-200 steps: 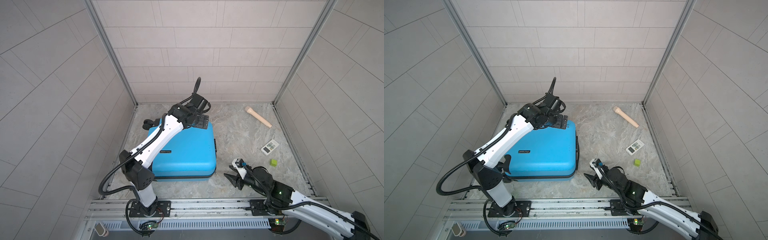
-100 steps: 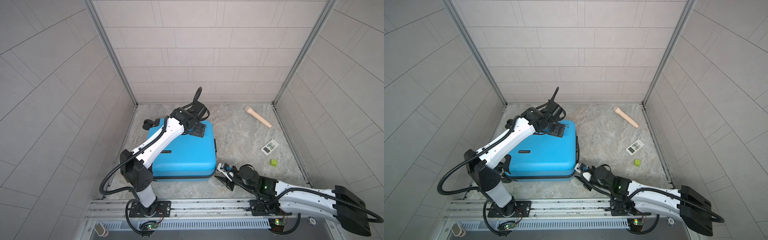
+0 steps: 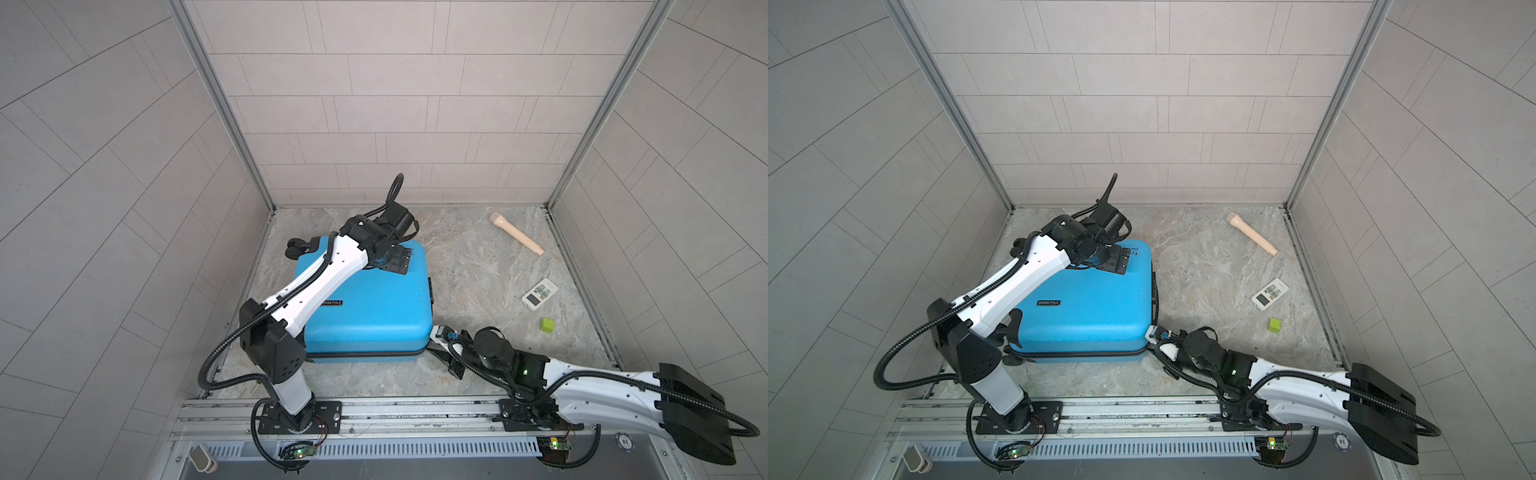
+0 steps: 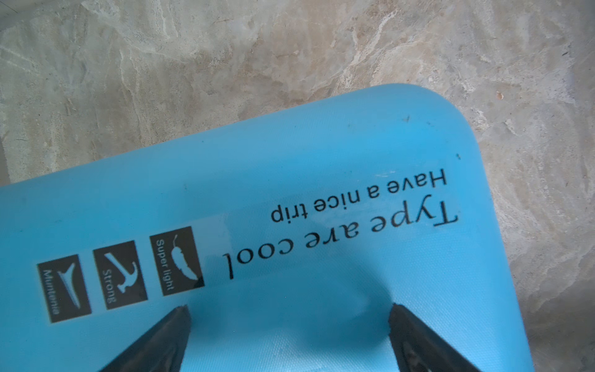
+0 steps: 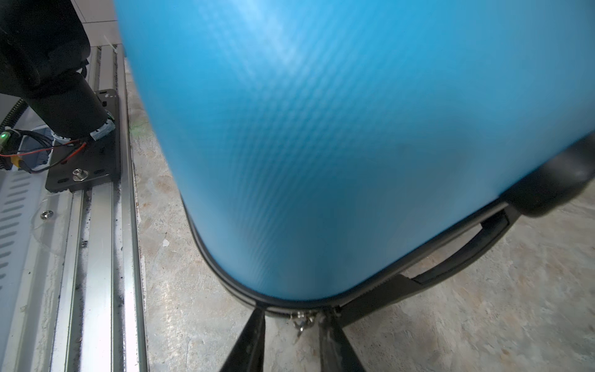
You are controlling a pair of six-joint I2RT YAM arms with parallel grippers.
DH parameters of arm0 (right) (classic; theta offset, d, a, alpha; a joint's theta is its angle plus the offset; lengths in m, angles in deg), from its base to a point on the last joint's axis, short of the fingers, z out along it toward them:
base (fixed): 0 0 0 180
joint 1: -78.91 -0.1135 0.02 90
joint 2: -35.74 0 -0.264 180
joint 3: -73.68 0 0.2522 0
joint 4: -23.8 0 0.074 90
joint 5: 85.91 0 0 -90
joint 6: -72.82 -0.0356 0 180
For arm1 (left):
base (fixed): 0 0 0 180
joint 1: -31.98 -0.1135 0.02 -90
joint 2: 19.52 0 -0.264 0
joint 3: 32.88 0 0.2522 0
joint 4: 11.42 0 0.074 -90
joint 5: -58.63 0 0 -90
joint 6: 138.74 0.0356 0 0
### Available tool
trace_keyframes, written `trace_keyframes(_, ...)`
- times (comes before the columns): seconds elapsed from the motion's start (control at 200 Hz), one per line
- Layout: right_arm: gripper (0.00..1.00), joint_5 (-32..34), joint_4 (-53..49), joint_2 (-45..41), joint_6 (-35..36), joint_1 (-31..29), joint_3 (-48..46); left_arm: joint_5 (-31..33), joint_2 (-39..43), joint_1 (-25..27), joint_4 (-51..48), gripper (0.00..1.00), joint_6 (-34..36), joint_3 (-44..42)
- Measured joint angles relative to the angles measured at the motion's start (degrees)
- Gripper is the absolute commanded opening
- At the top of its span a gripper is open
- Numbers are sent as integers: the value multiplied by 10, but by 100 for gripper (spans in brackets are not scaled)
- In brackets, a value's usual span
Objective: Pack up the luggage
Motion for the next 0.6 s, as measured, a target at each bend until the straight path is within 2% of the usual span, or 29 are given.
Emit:
trace_keyframes(0.46, 17, 11, 30, 60, 6, 2, 0, -3, 0, 0, 0, 100, -1, 0)
trace_keyframes(0.6, 17, 15, 38, 61, 4, 5, 0, -4, 0, 0, 0, 100, -1, 0)
